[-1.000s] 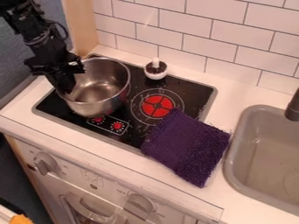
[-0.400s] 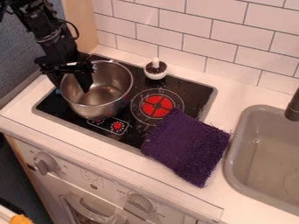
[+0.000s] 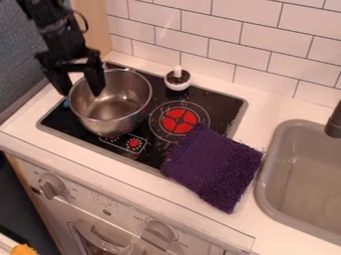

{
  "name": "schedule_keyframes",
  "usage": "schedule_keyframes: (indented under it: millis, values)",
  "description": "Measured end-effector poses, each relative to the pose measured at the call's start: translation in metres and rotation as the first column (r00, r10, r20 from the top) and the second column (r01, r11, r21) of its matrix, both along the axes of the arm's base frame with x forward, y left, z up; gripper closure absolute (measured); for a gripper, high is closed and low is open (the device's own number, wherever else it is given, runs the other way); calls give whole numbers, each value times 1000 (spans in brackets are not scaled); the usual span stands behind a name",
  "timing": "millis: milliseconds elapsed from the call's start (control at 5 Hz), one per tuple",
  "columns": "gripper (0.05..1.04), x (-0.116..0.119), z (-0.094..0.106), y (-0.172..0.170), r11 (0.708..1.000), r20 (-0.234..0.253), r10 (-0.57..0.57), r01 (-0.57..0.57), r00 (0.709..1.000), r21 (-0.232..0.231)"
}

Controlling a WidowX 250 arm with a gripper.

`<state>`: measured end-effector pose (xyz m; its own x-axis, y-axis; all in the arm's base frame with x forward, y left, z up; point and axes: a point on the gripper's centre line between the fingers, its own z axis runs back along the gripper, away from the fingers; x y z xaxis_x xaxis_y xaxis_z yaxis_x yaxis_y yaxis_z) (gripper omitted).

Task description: Put the silver pot to the center of the burner

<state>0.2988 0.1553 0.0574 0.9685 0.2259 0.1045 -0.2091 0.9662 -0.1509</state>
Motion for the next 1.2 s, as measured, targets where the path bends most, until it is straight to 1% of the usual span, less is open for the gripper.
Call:
schedule_keyframes:
  millis: [200, 400, 600, 1200]
  values:
    - [83, 0, 24, 0, 999, 6, -47, 47, 999, 21]
    - [83, 7, 55, -4, 986, 27, -154, 152, 988, 62]
    - [83, 8, 58, -5, 984, 31, -168, 166, 985, 69]
    - [83, 8, 58, -5, 984, 28, -169, 166, 985, 69]
